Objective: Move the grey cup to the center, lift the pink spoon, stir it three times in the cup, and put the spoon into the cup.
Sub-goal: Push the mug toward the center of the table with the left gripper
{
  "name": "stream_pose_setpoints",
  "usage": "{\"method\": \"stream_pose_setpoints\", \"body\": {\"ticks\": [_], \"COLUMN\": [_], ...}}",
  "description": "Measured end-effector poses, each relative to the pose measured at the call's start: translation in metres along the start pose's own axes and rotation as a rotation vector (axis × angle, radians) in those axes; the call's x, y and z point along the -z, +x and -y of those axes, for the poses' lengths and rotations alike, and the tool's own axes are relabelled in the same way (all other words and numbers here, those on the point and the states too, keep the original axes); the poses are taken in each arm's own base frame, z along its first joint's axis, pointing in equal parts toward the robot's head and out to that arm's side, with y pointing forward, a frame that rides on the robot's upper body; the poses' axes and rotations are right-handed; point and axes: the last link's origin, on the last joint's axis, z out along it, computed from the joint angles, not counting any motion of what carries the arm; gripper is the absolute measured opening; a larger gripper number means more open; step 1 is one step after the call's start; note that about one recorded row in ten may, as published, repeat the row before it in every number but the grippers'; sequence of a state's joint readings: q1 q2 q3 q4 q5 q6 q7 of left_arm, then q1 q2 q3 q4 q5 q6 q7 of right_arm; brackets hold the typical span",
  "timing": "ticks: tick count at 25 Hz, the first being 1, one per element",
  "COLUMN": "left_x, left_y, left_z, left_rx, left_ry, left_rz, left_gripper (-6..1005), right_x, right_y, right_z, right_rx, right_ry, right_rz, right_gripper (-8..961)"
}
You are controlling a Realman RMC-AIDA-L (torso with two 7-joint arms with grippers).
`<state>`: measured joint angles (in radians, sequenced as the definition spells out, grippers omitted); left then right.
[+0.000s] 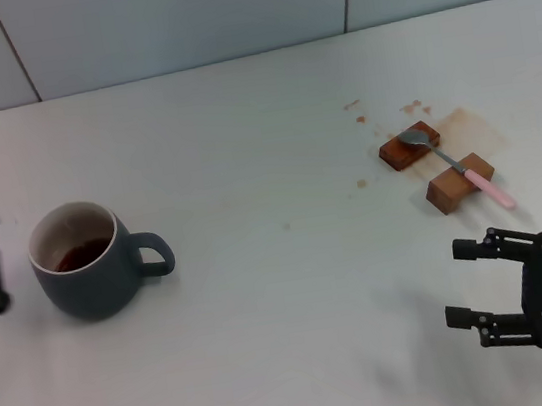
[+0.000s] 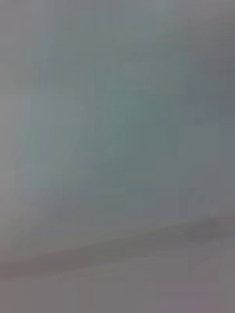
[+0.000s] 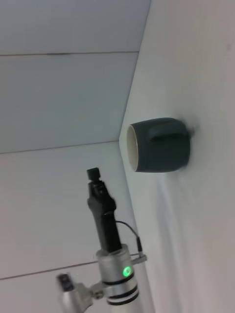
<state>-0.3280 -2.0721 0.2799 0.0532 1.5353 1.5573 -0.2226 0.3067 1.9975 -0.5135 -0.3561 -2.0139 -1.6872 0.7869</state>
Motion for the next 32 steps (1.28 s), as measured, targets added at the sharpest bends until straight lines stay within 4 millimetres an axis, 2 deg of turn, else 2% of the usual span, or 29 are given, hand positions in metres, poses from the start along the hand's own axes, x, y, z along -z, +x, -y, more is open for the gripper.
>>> {"method": "stream_pose_setpoints", "body": {"ticks": [4, 9, 11, 17, 24, 32], "left_x": [0.004, 0.002, -0.003, -0.010, -0.022, -0.049], "left_y": [-0.016, -0.031, -0.035, -0.038, -0.038, -0.031], "left_z": [0.006, -0.005, -0.016, -0.032, -0.047, -0.077], "left_rx": [-0.144, -0.296, -0.365, -0.426, -0.416, -0.384], "left_ry": [0.179, 0.282, 0.298, 0.251, 0.176, 0.071], "left_rz": [0.096, 0.231, 0.283, 0.317, 0.311, 0.283], "left_gripper": [-2, -1, -1, -1, -2, -2], "right_x": [0.000, 0.002, 0.002, 0.002, 0.002, 0.004], "right_y": [0.000, 0.000, 0.000, 0.000, 0.001, 0.001], "right_z": [-0.001, -0.002, -0.002, -0.002, -0.003, -0.003], "right_rx": [-0.007, -0.019, -0.024, -0.025, -0.029, -0.036], "right_ry": [-0.001, 0.000, 0.001, 0.000, 0.002, 0.016], "right_rz": [0.007, 0.009, 0.009, 0.009, 0.009, 0.016], "right_gripper": [777, 775, 775, 773, 772, 770]}}
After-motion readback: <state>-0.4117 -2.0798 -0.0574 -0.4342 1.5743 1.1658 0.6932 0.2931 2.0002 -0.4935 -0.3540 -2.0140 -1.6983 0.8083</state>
